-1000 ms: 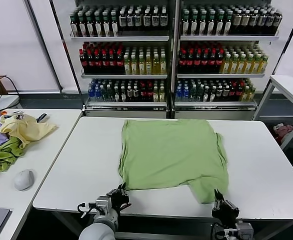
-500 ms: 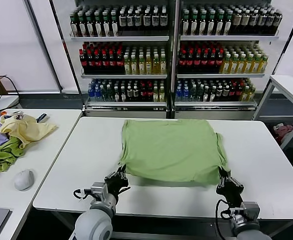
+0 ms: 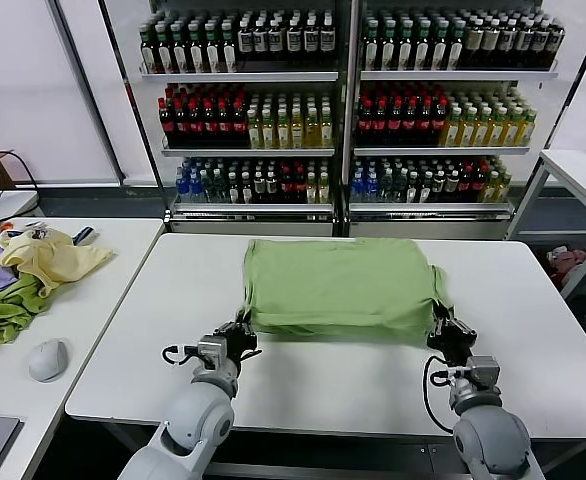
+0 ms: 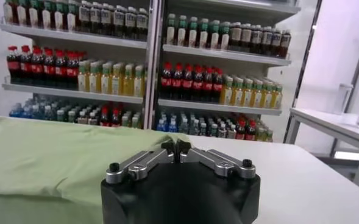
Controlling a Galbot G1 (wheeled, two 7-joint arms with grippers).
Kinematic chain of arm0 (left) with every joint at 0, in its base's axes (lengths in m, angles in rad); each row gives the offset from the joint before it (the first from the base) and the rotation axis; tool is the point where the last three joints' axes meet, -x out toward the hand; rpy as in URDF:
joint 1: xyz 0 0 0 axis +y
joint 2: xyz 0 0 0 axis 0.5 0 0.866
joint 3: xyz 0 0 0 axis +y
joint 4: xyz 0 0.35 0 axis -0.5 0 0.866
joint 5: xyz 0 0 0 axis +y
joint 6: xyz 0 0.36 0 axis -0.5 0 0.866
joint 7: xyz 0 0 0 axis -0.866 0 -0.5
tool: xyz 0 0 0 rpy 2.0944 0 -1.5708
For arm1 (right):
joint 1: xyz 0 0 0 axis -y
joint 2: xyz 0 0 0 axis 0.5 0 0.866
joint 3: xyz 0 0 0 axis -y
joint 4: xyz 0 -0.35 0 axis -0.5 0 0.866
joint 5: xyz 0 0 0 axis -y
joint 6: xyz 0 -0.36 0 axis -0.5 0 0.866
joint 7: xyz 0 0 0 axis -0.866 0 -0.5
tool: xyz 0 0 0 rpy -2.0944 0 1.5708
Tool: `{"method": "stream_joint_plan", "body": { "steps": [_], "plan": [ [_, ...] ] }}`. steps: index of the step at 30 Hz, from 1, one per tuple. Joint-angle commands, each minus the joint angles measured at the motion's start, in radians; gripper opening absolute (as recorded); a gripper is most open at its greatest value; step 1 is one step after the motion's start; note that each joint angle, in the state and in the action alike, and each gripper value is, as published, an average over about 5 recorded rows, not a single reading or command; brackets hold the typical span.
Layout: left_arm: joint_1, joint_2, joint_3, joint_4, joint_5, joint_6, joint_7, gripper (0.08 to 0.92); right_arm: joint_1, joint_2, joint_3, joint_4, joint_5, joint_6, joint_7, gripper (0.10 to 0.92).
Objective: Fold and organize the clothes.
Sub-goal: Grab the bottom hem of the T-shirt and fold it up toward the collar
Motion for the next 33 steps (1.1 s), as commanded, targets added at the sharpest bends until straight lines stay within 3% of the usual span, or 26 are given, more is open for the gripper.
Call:
{"method": "stream_joint_plan", "body": {
  "steps": [1,9,13,17,24,33],
  "plan": [
    [-0.088,-0.002,0.028,0.128,0.093,-0.009,0.003,0.101,0.092,-0.012,-0.018,-0.106,-0.002,-0.001,0.004,0.117],
    [-0.108,-0.012,0.050,0.188,0.168,-0.006,0.006,0.107,0.143,0.019,-0.049,-0.187,-0.091,0.037,-0.015,0.118],
    [-0.107,-0.015,0.052,0.188,0.177,-0.003,0.010,0.179,0.164,0.034,-0.070,-0.217,-0.170,0.072,-0.046,0.158],
    [-0.096,-0.021,0.048,0.174,0.183,-0.018,0.008,0.298,0.158,0.042,-0.086,-0.227,-0.230,0.072,-0.067,0.268],
    [-0.035,-0.020,0.024,0.113,0.182,-0.060,-0.005,0.497,0.056,0.037,-0.039,-0.139,-0.192,0.060,-0.040,0.476],
    [0.016,-0.023,0.007,0.090,0.099,-0.052,-0.007,0.755,-0.037,0.010,0.027,-0.005,-0.002,-0.060,0.006,0.734]
  ]
}}
